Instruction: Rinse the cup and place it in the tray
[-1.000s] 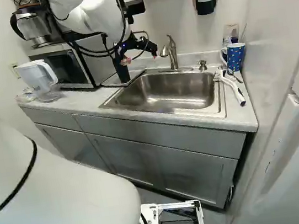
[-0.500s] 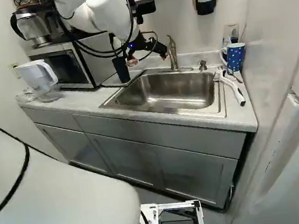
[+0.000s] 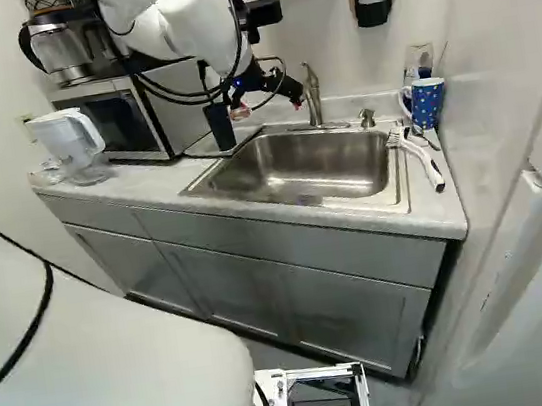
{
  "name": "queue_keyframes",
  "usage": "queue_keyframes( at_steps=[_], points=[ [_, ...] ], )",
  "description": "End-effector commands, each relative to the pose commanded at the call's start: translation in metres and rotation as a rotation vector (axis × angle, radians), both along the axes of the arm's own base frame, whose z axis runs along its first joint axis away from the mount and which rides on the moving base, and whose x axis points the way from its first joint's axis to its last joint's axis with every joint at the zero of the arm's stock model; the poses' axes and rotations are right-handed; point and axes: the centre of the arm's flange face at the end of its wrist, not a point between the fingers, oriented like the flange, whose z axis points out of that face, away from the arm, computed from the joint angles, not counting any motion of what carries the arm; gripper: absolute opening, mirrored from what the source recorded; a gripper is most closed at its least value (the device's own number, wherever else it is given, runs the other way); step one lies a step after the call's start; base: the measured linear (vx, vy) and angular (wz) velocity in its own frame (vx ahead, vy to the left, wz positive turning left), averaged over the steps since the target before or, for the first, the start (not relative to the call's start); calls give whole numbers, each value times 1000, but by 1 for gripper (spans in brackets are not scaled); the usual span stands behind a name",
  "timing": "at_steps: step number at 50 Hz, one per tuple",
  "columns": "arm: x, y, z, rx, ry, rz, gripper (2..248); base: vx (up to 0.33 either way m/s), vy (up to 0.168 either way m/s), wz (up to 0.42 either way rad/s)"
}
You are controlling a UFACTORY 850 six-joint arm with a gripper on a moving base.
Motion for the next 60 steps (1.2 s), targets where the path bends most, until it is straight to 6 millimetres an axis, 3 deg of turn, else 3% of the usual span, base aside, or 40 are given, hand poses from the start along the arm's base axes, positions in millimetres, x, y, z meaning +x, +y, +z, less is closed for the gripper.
queue_keyframes(
  at_steps=[60],
  points=[
    [0, 0, 0, 0, 0, 0, 247, -43, -1, 2]
  ],
)
